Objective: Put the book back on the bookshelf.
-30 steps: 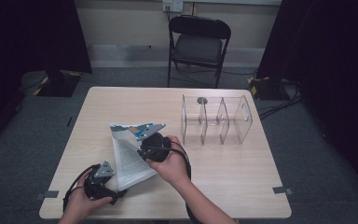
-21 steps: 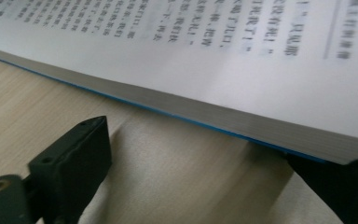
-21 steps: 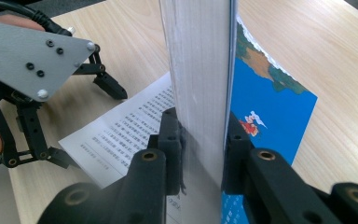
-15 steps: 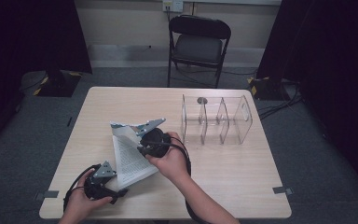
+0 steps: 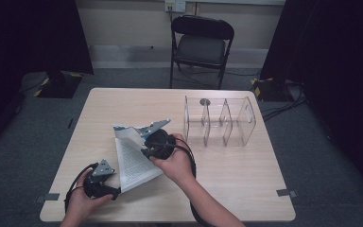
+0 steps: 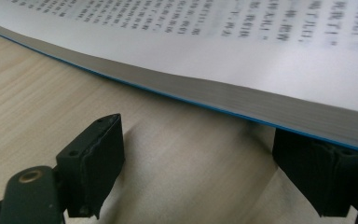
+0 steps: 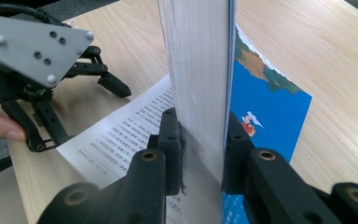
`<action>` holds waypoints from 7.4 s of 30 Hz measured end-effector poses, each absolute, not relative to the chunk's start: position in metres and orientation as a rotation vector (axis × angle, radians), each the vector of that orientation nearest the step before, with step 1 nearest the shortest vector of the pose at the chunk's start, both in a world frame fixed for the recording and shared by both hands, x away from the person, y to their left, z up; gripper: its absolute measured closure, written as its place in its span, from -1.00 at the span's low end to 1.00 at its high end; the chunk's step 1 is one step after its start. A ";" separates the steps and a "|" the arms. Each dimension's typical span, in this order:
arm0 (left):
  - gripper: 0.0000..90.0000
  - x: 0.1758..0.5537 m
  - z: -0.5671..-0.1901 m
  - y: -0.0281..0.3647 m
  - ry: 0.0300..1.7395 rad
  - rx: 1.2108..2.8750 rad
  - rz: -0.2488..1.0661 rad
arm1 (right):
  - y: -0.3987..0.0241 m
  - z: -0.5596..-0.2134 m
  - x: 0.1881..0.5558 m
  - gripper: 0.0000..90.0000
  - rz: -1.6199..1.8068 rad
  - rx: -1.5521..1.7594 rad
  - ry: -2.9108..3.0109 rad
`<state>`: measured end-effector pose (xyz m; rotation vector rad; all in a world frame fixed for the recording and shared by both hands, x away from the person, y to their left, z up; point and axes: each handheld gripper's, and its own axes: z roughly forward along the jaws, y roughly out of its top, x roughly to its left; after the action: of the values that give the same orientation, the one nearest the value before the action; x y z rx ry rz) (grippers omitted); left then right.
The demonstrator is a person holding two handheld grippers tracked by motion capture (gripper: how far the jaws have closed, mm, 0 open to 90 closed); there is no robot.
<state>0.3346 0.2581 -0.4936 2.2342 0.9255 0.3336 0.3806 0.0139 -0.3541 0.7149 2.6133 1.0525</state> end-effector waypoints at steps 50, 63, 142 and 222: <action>-0.68 0.364 -0.450 0.246 0.822 2.166 0.376 | 0.004 -0.365 0.362 0.66 0.987 0.571 2.656; -0.75 0.367 -0.426 0.244 0.728 2.192 0.446 | 0.003 -0.357 0.359 0.66 0.985 0.551 2.693; -0.33 0.358 -0.397 0.230 0.367 2.234 0.416 | 0.003 -0.326 0.360 0.66 1.004 0.421 2.802; 0.28 0.373 -0.378 0.234 0.498 2.071 0.396 | -0.061 -0.309 0.367 -0.52 1.290 0.723 2.643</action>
<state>0.3731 0.2344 -0.3785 2.0715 0.4984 0.3965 0.3668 -0.0608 -0.3090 0.7234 2.6426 1.2904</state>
